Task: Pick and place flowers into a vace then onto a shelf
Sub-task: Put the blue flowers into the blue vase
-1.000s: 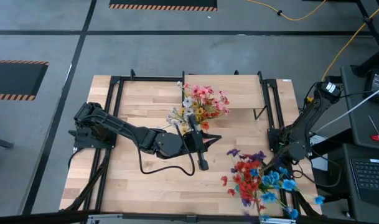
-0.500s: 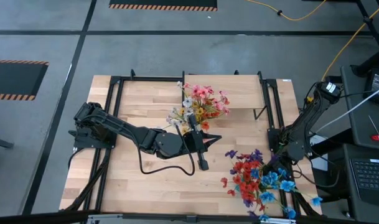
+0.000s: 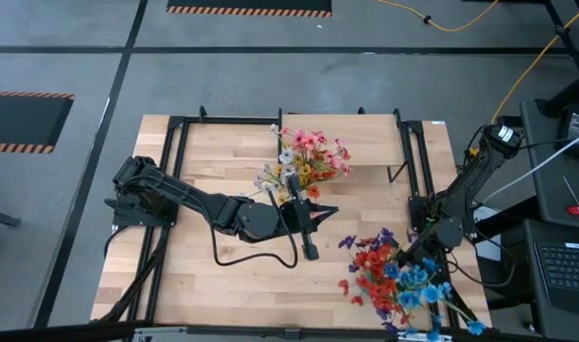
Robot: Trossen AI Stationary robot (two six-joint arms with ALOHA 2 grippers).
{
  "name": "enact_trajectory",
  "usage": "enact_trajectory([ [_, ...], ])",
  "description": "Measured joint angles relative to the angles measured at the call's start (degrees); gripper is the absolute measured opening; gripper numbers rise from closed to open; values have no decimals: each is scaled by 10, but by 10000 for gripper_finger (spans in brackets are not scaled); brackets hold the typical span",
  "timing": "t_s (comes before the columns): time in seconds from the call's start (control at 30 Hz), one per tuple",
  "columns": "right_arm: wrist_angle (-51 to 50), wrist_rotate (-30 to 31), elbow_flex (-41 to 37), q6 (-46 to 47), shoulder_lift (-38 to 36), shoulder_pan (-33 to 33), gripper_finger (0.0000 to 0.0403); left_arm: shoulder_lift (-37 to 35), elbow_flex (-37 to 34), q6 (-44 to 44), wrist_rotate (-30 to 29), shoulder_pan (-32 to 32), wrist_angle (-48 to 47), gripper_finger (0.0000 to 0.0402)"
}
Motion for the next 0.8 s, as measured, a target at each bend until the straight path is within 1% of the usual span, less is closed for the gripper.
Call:
enact_trajectory([
  [0.3,-52,0,1,32,-2,0,162,0,0,-23,0,0,-21,4],
  [0.4,-88,0,15,32,-6,0,185,0,0,-36,0,0,-32,7],
  [0.6,-205,0,59,33,-10,0,213,0,0,-45,0,0,-43,6],
  [0.8,-336,1,97,82,-10,0,222,0,0,-45,0,0,-42,2],
])
